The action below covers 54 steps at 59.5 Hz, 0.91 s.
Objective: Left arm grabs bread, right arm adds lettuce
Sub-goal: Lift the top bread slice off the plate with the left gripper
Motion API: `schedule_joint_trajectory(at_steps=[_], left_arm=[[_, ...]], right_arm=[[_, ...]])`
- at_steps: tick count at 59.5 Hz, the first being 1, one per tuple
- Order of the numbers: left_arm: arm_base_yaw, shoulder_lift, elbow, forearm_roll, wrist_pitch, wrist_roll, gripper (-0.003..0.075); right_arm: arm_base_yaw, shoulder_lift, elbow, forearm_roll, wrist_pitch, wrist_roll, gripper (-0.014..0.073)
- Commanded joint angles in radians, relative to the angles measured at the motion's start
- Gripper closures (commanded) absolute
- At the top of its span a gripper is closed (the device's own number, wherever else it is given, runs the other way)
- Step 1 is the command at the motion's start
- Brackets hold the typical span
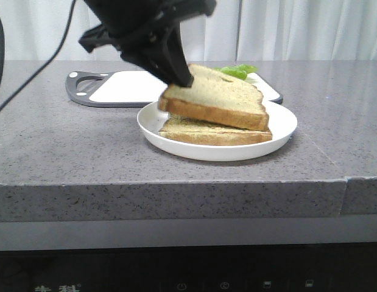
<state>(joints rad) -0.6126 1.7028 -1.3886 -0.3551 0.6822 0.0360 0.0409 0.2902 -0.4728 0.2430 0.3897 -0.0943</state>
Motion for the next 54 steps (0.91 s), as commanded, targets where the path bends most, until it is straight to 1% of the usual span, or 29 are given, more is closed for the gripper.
schedule_joint_trajectory(at_steps=[1, 8, 15, 23, 30, 37, 43, 54], left_arm=[[0.005, -0.088, -0.027, -0.022, -0.059, -0.004, 0.0741], [0.005, -0.125, -0.027, -0.021, -0.079, -0.004, 0.0741], [0.005, -0.178, -0.016, 0.028, -0.135, -0.004, 0.0741], [0.005, -0.288, 0.057, 0.104, -0.258, -0.006, 0.0741], [0.005, -0.41, 0.155, 0.194, -0.33, -0.01, 0.0741], [0.005, -0.532, 0.275, 0.246, -0.409, -0.03, 0.0741], [0.005, -0.628, 0.365, 0.296, -0.48, -0.061, 0.0741], [0.006, -0.776, 0.491, 0.313, -0.522, -0.061, 0.0741]], right_arm=[[-0.006, 0.018, -0.033, 0.007, -0.074, -0.009, 0.0018], [-0.006, 0.018, -0.033, 0.007, -0.074, -0.009, 0.0018], [-0.006, 0.018, -0.033, 0.007, -0.08, -0.009, 0.0018], [-0.006, 0.018, -0.033, 0.008, -0.082, -0.009, 0.0018], [-0.006, 0.052, -0.033, 0.008, -0.09, -0.009, 0.0018], [-0.006, 0.148, -0.042, 0.008, -0.113, -0.011, 0.0018], [-0.006, 0.267, -0.079, 0.008, -0.131, -0.03, 0.0018], [0.007, 0.517, -0.215, 0.008, -0.137, -0.125, 0.0018]])
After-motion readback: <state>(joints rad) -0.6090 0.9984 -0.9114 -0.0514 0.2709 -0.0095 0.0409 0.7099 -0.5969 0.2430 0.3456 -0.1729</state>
